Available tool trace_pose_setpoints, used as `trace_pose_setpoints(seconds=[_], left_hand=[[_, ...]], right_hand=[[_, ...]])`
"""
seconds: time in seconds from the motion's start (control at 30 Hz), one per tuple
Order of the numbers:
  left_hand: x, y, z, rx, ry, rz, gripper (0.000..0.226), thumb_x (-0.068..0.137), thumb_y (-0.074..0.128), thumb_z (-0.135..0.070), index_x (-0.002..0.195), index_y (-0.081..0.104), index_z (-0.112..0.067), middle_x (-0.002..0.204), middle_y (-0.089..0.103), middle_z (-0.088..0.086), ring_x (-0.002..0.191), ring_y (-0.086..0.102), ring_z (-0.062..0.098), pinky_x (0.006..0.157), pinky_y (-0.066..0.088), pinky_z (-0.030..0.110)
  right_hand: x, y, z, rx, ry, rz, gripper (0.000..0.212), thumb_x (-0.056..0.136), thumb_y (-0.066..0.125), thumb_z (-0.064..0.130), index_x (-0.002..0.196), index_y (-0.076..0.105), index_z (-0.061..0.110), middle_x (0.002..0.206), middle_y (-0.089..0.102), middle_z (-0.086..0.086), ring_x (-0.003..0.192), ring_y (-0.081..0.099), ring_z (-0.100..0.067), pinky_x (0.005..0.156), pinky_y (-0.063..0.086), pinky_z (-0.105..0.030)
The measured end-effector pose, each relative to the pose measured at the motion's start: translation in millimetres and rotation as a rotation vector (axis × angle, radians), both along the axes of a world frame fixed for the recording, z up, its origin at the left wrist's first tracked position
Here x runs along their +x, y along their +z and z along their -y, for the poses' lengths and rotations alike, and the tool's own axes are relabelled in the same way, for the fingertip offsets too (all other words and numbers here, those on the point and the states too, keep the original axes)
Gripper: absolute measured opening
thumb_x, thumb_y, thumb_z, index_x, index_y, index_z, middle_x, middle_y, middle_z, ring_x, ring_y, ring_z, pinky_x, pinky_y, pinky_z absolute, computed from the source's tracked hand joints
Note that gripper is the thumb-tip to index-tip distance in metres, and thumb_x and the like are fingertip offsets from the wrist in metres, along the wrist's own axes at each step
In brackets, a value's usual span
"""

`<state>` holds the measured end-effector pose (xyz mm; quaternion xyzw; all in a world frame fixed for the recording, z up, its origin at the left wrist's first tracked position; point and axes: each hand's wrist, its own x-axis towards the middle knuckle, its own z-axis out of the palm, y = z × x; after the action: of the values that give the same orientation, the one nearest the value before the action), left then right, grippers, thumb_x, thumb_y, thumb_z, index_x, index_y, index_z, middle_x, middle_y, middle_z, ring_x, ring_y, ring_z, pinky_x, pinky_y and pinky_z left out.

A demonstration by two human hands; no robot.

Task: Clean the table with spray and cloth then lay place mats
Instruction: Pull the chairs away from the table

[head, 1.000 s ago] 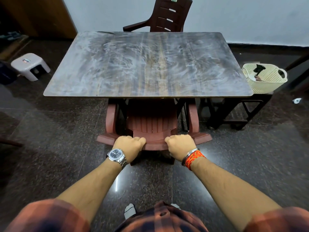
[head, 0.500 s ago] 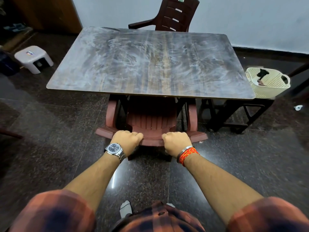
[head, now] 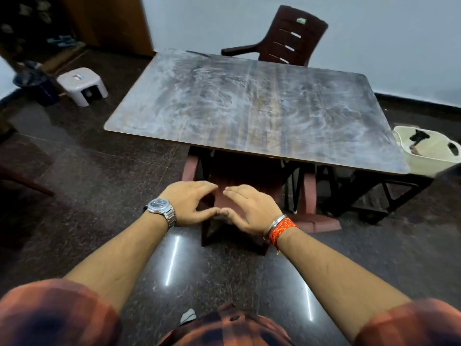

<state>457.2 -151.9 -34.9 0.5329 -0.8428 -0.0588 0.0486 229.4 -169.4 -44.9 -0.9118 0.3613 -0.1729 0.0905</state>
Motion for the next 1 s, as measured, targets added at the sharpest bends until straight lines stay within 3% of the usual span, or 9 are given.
trace_pose_setpoints(seconds=[0.2, 0.37, 0.47, 0.57, 1.0], left_hand=[[112, 9, -4, -0.021, 0.298, 0.064, 0.083, 0.087, 0.022, -0.065, 0.151, 0.036, -0.013, 0.155, 0.041, 0.006, 0.139, 0.045, 0.023, 0.113, 0.039, 0.039], [199, 15, -1, -0.043, 0.482, 0.094, 0.087, 0.088, 0.014, -0.061, 0.156, 0.023, -0.008, 0.162, 0.026, 0.009, 0.147, 0.030, 0.026, 0.120, 0.025, 0.041], [244, 20, 15, -0.067, 0.579, 0.062, 0.080, 0.093, 0.023, -0.056, 0.157, 0.018, -0.007, 0.164, 0.021, 0.009, 0.150, 0.023, 0.026, 0.122, 0.019, 0.040], [277, 19, 35, -0.057, 0.607, 0.037, 0.076, 0.098, 0.034, -0.051, 0.157, 0.016, -0.008, 0.165, 0.017, 0.008, 0.151, 0.019, 0.025, 0.122, 0.016, 0.039], [492, 37, 233, -0.035, 0.608, 0.136, 0.075, 0.101, 0.033, -0.050, 0.159, 0.004, -0.013, 0.167, 0.004, 0.003, 0.153, 0.008, 0.019, 0.123, 0.005, 0.036]], right_hand=[[124, 6, 37, 0.043, -0.077, -0.037, 0.069, 0.091, 0.038, 0.046, 0.143, 0.040, 0.001, 0.151, 0.038, -0.016, 0.141, 0.032, -0.030, 0.113, 0.033, -0.044], [214, 9, 53, 0.018, -0.079, -0.051, 0.070, 0.095, 0.044, 0.044, 0.151, 0.024, 0.006, 0.159, 0.020, -0.011, 0.148, 0.014, -0.024, 0.119, 0.017, -0.043], [265, 14, 73, 0.033, -0.063, -0.069, 0.070, 0.097, 0.043, 0.042, 0.153, 0.016, 0.009, 0.160, 0.014, -0.009, 0.148, 0.008, -0.022, 0.120, 0.005, -0.037], [307, 13, 101, 0.040, -0.056, -0.086, 0.070, 0.096, 0.043, 0.040, 0.153, 0.015, 0.009, 0.161, 0.012, -0.009, 0.148, 0.008, -0.021, 0.119, 0.003, -0.035], [534, 2, 308, 0.133, -0.187, -0.034, 0.071, 0.096, 0.042, 0.041, 0.153, 0.015, 0.008, 0.161, 0.012, -0.009, 0.148, 0.009, -0.021, 0.119, 0.006, -0.037]])
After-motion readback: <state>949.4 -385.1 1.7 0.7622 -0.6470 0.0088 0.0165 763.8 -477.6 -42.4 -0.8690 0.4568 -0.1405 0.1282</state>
